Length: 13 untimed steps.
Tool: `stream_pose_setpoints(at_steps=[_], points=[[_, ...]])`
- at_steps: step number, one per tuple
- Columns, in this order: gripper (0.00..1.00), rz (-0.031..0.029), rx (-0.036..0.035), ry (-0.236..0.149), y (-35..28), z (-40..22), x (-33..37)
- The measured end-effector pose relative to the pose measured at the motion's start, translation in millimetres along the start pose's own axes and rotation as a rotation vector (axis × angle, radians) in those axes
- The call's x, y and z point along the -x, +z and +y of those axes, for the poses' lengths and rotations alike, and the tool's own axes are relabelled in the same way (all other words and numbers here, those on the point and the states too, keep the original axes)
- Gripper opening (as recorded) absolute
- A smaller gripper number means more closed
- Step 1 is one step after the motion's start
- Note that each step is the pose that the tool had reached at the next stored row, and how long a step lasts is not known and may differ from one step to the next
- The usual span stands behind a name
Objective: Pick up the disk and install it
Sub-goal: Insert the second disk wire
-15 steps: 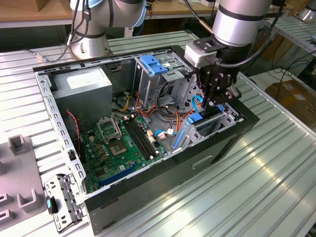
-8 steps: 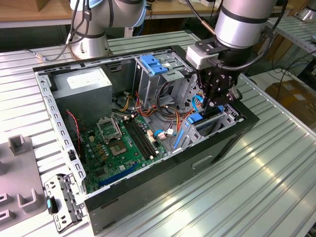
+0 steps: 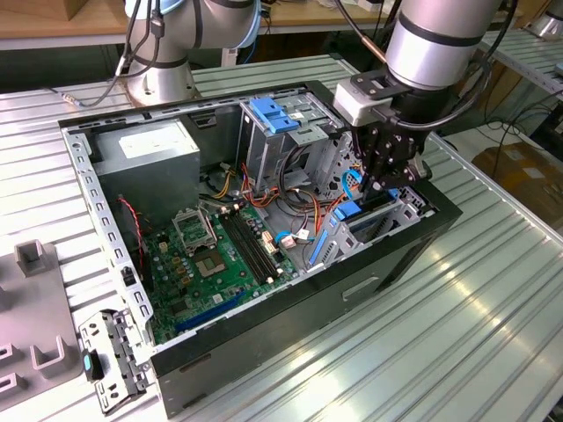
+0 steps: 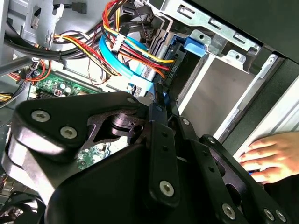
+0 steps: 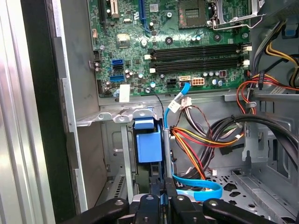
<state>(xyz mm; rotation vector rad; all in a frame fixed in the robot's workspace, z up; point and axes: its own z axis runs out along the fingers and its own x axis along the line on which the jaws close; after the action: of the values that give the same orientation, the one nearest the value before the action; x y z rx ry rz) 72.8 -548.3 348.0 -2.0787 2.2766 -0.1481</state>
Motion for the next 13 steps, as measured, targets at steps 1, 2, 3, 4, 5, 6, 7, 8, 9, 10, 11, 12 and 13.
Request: stream_pose_setpoints(at_steps=[1, 2, 3, 4, 5, 6, 7, 8, 9, 10, 11, 12, 13], points=[[0.16, -0.0002, 0.0000, 0.000, 0.0, 0.0, -0.3], [0.16, -0.0002, 0.0000, 0.000, 0.0, 0.0, -0.3], [0.16, -0.0004, 0.0000, 0.000, 0.1, 0.0, -0.3], [0.16, -0.0003, 0.0000, 0.000, 0.1, 0.0, -0.3], [0.16, -0.0003, 0.0000, 0.000, 0.1, 0.0, -0.4], [0.16, -0.0003, 0.0000, 0.000, 0.5, 0.0, -0.4], [0.16, -0.0002, 0.0000, 0.000, 0.6, 0.0, -0.3], [0.16, -0.0001, 0.0000, 0.000, 0.8, 0.0, -0.3], [0.16, -0.0002, 0.0000, 0.000, 1.1, 0.1, -0.3], [0.16, -0.0001, 0.0000, 0.000, 1.3, 0.1, -0.3], [0.16, -0.0002, 0.0000, 0.000, 1.6, 0.1, -0.3], [0.16, -0.0001, 0.0000, 0.000, 1.8, 0.1, -0.3], [0.16, -0.0002, 0.0000, 0.000, 1.8, 0.2, -0.3]])
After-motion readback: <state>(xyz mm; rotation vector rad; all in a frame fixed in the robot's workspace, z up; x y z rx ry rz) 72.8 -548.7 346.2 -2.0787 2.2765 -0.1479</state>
